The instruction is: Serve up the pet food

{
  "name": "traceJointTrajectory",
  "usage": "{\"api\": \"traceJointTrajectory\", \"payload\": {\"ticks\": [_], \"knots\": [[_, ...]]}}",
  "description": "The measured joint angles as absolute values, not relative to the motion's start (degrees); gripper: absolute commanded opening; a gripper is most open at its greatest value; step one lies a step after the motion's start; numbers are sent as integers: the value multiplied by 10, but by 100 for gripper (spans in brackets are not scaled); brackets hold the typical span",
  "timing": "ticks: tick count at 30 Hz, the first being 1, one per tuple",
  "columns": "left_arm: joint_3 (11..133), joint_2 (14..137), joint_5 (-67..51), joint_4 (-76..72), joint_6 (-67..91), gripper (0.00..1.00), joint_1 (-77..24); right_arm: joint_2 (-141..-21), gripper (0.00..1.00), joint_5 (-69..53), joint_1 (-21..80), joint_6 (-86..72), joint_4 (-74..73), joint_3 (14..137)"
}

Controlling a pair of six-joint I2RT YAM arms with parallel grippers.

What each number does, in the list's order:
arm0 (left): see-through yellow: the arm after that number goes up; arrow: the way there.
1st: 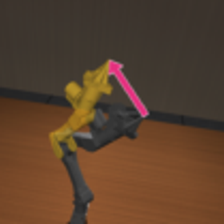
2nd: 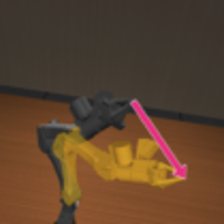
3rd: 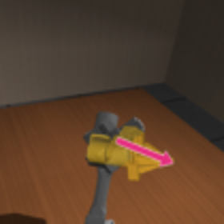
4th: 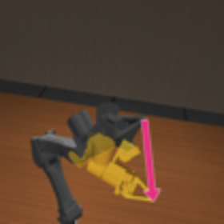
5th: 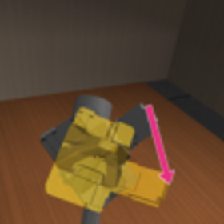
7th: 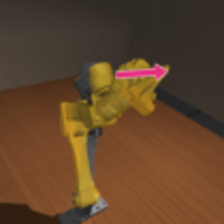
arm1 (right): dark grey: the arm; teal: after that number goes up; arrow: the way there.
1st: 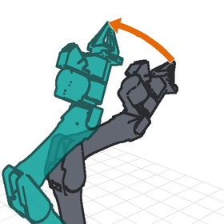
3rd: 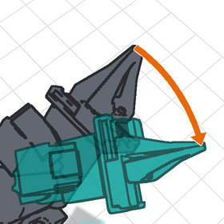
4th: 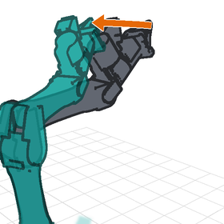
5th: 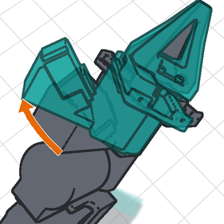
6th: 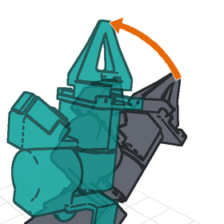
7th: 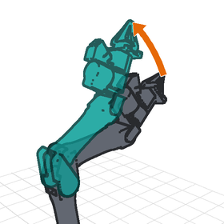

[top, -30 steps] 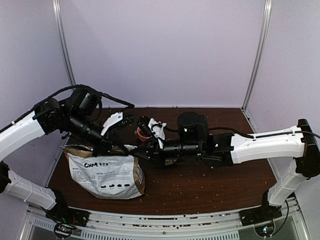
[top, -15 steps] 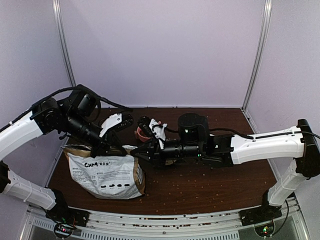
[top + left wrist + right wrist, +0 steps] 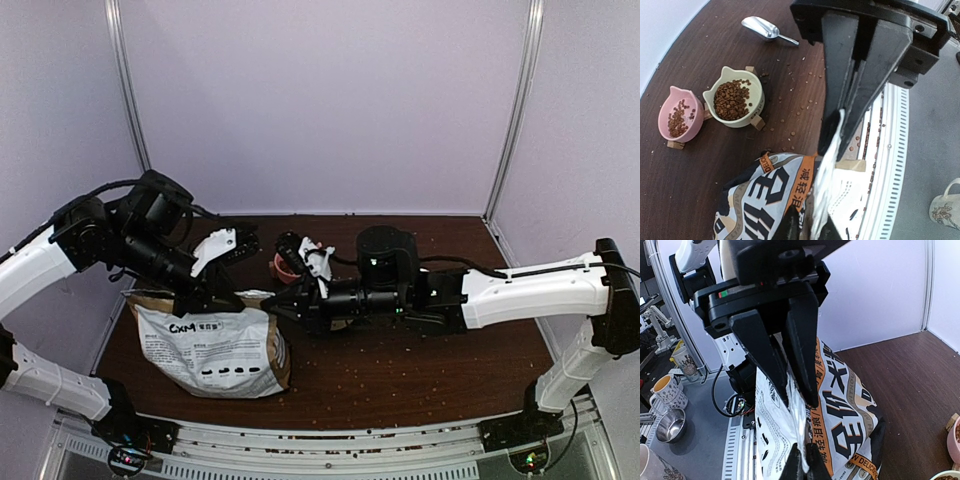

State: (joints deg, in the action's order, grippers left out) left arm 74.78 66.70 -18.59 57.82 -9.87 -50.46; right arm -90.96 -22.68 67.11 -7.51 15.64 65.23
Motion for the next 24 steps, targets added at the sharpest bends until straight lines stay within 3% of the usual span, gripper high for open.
{"api": "traceJointTrajectory", "payload": {"ticks": [2,4,8,10,12,14,15,20,22,24], "knots": [[747,658,-171,585,-98,15,-503,-909,0,-227,671,-75,156,652],[746,648,-158,590,-98,0,-503,-909,0,-227,671,-75,156,652],[743,640,-151,592,-101,0,-505,-908,0,-226,671,-75,156,652],[742,639,-149,590,-102,18,-505,-908,0,-225,671,-75,156,652],[738,636,-138,586,-104,23,-506,-908,0,-223,671,-75,156,652],[735,630,-118,588,-102,12,-505,-906,0,-222,671,-75,154,650],[733,627,-111,589,-102,0,-505,-905,0,-221,671,-75,154,649],[725,620,-101,585,-104,0,-508,-905,0,-216,670,-75,157,647],[722,619,-98,581,-104,21,-509,-905,0,-216,670,-75,158,645],[719,616,-85,580,-105,25,-509,-903,0,-215,670,-75,159,642]]}}
